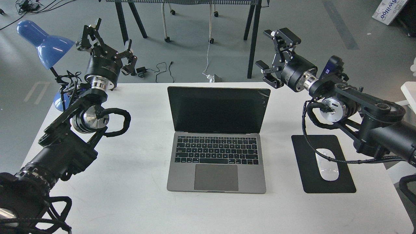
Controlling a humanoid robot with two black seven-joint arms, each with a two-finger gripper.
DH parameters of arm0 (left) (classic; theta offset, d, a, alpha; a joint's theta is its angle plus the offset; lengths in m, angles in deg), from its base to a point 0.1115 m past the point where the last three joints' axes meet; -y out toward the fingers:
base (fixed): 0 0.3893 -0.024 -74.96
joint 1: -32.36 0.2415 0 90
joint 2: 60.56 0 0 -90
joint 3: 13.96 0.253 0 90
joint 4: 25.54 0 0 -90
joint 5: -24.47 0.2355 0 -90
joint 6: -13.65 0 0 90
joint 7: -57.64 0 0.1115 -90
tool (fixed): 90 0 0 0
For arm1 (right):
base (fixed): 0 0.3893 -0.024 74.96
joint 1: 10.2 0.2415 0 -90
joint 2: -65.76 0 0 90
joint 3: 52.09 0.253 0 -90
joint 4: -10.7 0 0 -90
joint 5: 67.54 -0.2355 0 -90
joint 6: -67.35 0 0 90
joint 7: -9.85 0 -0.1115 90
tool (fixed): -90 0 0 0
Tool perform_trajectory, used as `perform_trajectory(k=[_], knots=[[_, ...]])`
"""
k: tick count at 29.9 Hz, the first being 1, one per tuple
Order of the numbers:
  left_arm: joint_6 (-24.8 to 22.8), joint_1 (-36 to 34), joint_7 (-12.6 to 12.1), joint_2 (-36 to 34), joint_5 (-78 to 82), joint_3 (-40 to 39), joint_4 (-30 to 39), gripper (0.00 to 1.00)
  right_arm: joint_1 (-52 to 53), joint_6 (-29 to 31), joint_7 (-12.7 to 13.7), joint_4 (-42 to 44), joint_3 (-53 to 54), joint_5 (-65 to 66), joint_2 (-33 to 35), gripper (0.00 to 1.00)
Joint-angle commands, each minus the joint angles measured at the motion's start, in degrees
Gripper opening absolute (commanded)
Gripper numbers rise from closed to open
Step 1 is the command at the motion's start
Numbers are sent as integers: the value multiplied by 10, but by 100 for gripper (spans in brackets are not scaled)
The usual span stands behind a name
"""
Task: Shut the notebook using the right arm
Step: 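Move the right gripper over the top edge of the open laptop screen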
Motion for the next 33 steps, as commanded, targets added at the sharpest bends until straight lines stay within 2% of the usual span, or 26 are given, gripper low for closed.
perform_trajectory(k=[1,12,33], knots=[[0,-1,0,-1,0,0,-1,100,16,10,0,-1,-37,6,8,100],[0,-1,0,-1,0,0,-1,100,48,43,0,1,-107,39,14,100],[1,-2,0,-1,0,0,-2,100,66,82,0,-4,-110,99,13,100]])
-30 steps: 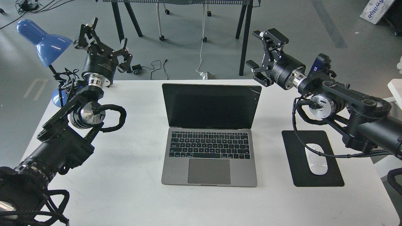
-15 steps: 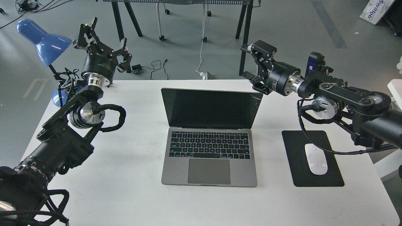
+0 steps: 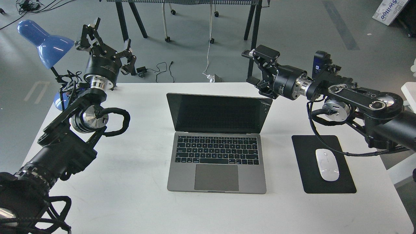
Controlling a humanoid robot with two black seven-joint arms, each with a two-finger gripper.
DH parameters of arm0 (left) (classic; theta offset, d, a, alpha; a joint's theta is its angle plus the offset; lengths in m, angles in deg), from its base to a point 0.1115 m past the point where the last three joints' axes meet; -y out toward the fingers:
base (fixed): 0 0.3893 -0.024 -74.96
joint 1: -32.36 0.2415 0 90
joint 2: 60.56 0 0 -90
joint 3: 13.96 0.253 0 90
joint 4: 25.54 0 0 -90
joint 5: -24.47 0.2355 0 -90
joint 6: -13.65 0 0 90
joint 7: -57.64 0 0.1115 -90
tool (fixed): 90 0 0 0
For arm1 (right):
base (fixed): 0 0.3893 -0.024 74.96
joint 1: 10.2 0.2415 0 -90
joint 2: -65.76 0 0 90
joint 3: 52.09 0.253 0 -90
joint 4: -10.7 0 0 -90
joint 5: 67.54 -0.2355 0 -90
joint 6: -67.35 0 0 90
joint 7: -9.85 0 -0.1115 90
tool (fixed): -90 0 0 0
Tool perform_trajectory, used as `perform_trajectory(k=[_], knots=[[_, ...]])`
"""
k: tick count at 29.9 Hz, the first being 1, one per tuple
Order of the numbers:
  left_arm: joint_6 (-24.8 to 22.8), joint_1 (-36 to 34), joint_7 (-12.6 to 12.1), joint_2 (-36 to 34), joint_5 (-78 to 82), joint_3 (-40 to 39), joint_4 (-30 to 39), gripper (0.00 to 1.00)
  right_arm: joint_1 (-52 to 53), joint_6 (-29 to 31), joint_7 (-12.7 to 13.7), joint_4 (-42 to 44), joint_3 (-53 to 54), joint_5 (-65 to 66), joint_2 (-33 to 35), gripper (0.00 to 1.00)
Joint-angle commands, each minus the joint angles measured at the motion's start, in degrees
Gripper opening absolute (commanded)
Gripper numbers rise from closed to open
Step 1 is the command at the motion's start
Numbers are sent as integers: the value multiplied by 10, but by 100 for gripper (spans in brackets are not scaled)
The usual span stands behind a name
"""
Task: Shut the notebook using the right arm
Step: 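Move the right gripper over the top edge of the open laptop screen, then push the laptop screen down toward the keyboard with the right gripper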
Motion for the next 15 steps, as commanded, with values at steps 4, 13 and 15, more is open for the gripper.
perform_trajectory(k=[4,13,15], knots=[[0,1,0,-1,0,0,0,100,5,22,0,-1,-1,2,0,100],[0,0,0,0,0,0,0,100,5,62,0,-3,-2,49,0,100],[0,1,0,0,0,0,0,100,5,70,0,-3,-2,59,0,100]])
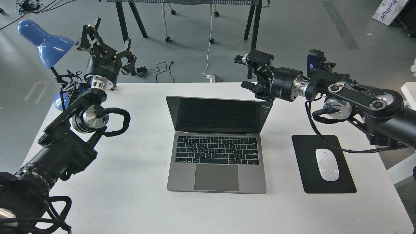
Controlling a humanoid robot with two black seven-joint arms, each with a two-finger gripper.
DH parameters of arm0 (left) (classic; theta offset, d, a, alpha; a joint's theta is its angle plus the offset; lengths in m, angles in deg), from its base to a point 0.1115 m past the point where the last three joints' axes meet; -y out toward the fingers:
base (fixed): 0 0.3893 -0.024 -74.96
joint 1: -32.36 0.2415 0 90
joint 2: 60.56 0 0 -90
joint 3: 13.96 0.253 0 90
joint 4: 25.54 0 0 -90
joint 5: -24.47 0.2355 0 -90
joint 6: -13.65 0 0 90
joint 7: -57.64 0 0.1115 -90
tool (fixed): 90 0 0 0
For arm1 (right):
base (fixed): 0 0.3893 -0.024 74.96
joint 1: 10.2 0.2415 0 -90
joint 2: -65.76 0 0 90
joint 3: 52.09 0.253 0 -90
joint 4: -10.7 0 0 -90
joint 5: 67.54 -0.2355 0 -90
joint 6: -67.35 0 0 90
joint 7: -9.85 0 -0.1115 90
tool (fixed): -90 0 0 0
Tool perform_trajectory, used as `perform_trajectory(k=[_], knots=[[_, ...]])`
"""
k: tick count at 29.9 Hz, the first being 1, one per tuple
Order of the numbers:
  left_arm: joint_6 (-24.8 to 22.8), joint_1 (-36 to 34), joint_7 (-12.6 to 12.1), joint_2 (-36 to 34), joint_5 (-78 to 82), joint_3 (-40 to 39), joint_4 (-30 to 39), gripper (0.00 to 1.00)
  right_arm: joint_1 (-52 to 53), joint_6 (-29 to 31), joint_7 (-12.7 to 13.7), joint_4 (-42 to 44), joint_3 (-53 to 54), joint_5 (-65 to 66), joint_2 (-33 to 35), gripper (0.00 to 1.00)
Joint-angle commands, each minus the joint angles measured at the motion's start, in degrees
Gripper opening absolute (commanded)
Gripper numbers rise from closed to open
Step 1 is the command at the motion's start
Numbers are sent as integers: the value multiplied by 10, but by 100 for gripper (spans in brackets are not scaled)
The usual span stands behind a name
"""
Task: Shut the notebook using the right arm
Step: 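Push the laptop screen down toward the keyboard with the right gripper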
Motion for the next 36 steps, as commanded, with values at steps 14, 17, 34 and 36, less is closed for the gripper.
perform_trajectory(k=[14,17,34,36], knots=[[0,0,0,0,0,0,0,100,4,42,-1,-37,-1,73,-1,100],[0,0,0,-1,0,0,0,100,4,42,-1,-52,-1,96,-1,100],[0,0,0,-1,0,0,-1,100,-1,42,0,-114,-90,171,-10,100],[0,0,0,-1,0,0,-1,100,-2,42,0,-113,-102,177,-11,100]])
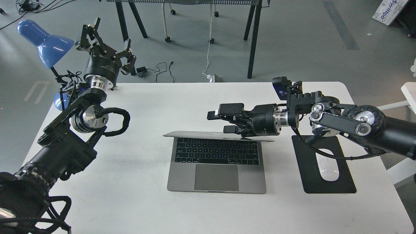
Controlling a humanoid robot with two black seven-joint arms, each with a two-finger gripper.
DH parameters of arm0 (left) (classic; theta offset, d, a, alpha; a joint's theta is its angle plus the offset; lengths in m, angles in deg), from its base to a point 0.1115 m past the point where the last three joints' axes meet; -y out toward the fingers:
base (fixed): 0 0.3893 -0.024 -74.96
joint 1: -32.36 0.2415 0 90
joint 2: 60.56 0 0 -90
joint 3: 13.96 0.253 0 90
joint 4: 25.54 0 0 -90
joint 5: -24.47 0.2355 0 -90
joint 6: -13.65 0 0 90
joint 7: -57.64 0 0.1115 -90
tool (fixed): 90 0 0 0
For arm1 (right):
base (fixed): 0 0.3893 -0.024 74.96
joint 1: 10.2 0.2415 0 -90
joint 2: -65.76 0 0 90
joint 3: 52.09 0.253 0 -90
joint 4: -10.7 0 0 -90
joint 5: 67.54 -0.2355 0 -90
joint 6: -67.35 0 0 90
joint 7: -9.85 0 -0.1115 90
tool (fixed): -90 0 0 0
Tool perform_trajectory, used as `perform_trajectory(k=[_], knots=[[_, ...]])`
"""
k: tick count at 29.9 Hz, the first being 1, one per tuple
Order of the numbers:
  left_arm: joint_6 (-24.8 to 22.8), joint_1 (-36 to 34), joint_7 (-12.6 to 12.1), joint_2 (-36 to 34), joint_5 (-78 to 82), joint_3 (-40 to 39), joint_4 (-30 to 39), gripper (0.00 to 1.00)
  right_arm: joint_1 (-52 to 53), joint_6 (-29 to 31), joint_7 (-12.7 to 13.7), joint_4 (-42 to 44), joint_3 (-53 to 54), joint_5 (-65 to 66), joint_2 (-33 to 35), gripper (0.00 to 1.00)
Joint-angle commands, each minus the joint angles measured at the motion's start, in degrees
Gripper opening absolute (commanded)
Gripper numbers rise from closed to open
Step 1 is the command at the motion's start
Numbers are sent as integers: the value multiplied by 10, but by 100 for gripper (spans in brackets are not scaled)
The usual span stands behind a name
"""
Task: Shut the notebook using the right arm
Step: 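Push the laptop screen down toward the keyboard with the right gripper, then press the right gripper on the closed lid to seat it shut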
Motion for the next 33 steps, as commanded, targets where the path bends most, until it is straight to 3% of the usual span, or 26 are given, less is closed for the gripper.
perform_trajectory(k=[1,8,33], knots=[[0,0,0,0,0,0,0,100,-2,0,0,0,-22,11,-7,100],[0,0,0,0,0,0,0,100,-6,0,-1,11,-83,17,-36,100],[0,0,0,0,0,0,0,100,-23,0,3,79,-146,32,-79,100]])
